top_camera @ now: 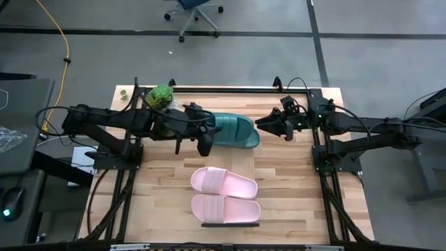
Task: Pick and place slides into the shelf
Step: Put the green slides on the shelf
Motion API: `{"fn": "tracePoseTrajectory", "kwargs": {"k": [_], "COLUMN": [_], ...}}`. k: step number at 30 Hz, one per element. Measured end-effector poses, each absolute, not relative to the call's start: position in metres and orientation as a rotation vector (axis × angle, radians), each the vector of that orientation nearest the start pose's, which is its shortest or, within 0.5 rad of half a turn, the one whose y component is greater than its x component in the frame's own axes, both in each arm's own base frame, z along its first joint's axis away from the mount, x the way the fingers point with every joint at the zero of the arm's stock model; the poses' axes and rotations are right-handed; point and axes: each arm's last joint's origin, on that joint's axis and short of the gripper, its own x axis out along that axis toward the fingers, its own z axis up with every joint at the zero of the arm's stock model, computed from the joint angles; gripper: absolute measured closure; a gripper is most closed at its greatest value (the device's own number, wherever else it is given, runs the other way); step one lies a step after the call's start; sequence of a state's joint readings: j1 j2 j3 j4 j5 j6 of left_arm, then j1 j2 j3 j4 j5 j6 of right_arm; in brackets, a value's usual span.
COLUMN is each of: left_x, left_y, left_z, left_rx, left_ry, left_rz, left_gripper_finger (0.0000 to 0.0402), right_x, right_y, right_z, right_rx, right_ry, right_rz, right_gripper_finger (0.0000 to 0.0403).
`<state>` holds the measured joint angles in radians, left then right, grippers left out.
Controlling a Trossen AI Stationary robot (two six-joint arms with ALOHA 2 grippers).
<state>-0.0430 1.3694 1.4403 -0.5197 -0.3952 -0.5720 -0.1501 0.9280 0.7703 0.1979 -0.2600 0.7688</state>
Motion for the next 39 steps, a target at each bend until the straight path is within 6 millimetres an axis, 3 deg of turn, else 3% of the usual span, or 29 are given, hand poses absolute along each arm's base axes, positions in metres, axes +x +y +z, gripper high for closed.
{"fn": "tracePoseTrajectory", "kwargs": {"k": [5,13,26,31,39], "left_x": [0.295,0.296,0.297,0.297,0.296], "left_y": [-0.002,-0.002,-0.002,-0.002,-0.002], "left_z": [0.396,0.400,0.401,0.401,0.400], "left_rx": [-0.445,-0.418,-0.391,-0.391,-0.392], "left_ry": [0.337,0.307,0.302,0.303,0.309], "left_rz": [0.452,0.440,0.446,0.445,0.432], "left_gripper_finger": [0.0401,0.0401,0.0401,0.0401,0.0393], "right_x": [0.220,0.239,0.240,0.240,0.240], "right_y": [-0.027,-0.022,-0.012,-0.013,-0.013], "right_z": [0.347,0.356,0.352,0.351,0.350], "right_rx": [0.735,0.710,0.683,0.687,0.690], "right_ry": [0.092,0.151,0.178,0.175,0.184], "right_rz": [0.039,0.050,-0.048,-0.060,-0.064], "right_gripper_finger": [0.0214,0.0214,0.0217,0.0248,0.0332]}}
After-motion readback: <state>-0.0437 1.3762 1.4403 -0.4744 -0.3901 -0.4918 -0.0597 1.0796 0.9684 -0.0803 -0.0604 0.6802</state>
